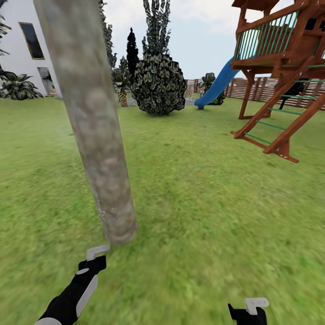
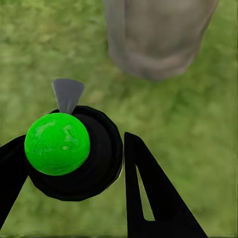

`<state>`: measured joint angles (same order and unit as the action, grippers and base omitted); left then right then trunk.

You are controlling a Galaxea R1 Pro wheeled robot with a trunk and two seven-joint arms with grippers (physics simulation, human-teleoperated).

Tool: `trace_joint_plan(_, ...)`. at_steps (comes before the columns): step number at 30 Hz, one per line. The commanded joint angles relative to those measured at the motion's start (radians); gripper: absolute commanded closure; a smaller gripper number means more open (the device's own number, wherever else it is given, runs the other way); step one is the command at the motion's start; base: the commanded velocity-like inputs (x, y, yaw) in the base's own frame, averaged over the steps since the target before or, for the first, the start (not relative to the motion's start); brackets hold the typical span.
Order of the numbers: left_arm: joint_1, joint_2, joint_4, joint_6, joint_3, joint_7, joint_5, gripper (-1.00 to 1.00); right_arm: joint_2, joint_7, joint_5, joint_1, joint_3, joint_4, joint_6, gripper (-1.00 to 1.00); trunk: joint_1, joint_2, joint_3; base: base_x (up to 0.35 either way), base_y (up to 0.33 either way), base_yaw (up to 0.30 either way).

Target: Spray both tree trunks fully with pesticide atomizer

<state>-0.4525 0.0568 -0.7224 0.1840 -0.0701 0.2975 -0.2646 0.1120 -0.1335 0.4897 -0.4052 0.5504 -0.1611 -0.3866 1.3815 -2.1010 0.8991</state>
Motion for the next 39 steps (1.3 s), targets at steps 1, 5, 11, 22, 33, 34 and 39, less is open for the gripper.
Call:
trace_joint_plan(1,0.0,-0.001,0.0,0.0,-0.001,0.0,0.002,1.0,0.0,0.0,0.0,0.0,0.0,0.0,0.0,-1.0,0.0,0.0,0.0,0.001,-0.272,0.276)
trace_joint_plan(5,-0.01,-0.008,-0.025,0.007,-0.01,-0.004,0.011,1.0,0.0,0.003,0.0,0.0,0.0,0.0,0.0,-1.0,0.0,0.0,0.0,0.0,-0.134,0.154)
trace_joint_plan(11,-0.145,-0.067,-0.031,0.13,-0.013,-0.007,0.017,1.0,0.0,0.003,0.0,0.0,0.0,0.0,0.0,-1.0,0.0,0.0,0.0,0.0,-0.003,0.004)
trace_joint_plan(22,-0.232,-0.017,-0.053,0.206,-0.012,-0.01,0.016,1.0,0.004,0.004,0.0,0.0,0.0,-0.001,0.0,-1.0,0.0,0.0,0.0,0.0,0.0,0.0)
trace_joint_plan(33,-0.226,-0.058,-0.239,0.291,-0.091,-0.006,0.013,1.0,0.004,0.003,0.0,0.0,0.0,-0.002,0.0,-1.0,0.0,0.0,0.0,0.0,0.0,0.0)
trace_joint_plan(34,-0.227,-0.034,-0.251,0.297,-0.077,-0.007,0.01,1.0,0.004,0.003,0.0,0.0,0.0,-0.002,0.0,-1.0,0.0,0.0,0.0,0.0,0.0,0.0)
trace_joint_plan(39,-0.226,0.022,-0.352,0.382,0.011,-0.009,0.011,1.0,0.003,0.003,0.0,0.0,0.0,-0.001,0.0,-1.0,0.0,0.0,0.0,0.0,0.0,0.0)
